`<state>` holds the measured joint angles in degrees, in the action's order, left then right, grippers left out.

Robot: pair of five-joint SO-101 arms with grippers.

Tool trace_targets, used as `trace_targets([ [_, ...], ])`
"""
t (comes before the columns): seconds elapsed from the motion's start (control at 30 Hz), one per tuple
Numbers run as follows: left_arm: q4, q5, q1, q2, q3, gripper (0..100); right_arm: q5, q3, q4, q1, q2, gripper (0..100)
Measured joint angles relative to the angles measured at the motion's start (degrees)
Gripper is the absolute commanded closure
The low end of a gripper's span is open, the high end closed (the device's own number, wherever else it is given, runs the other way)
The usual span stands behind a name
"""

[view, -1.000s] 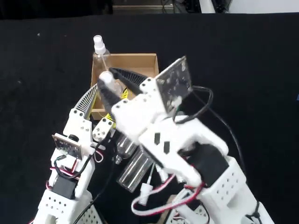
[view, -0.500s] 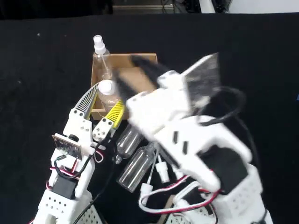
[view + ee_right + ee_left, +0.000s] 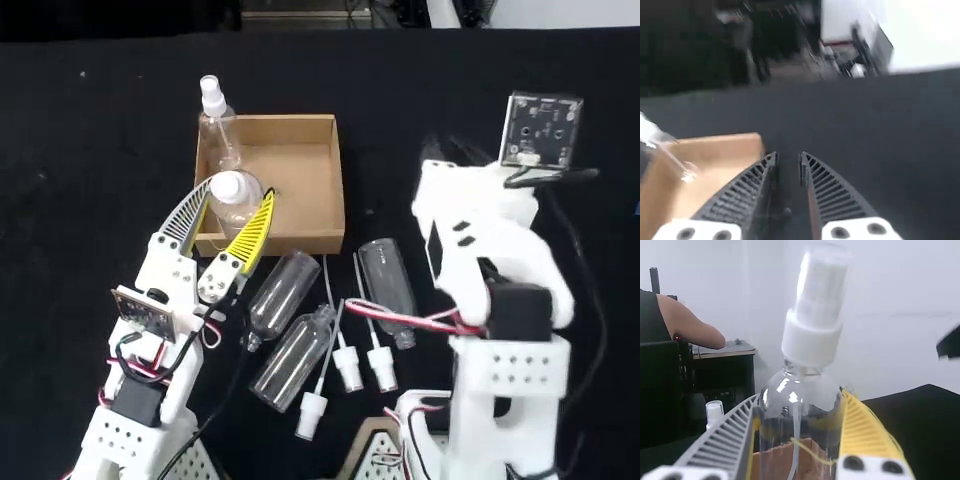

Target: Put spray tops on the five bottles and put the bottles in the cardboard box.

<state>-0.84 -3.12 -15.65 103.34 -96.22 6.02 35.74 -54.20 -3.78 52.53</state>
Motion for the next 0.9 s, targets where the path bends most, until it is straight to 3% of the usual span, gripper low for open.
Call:
trace_targets([
  [0.4, 0.0, 0.0, 0.0, 0.0, 0.0, 96, 0.0, 36.13, 33.67, -2.73, 0.0, 95.2],
  [0.9, 0.0, 0.0, 0.0, 0.0, 0.0, 96, 0.0, 41.23, 38.86, -2.9, 0.0, 95.2],
])
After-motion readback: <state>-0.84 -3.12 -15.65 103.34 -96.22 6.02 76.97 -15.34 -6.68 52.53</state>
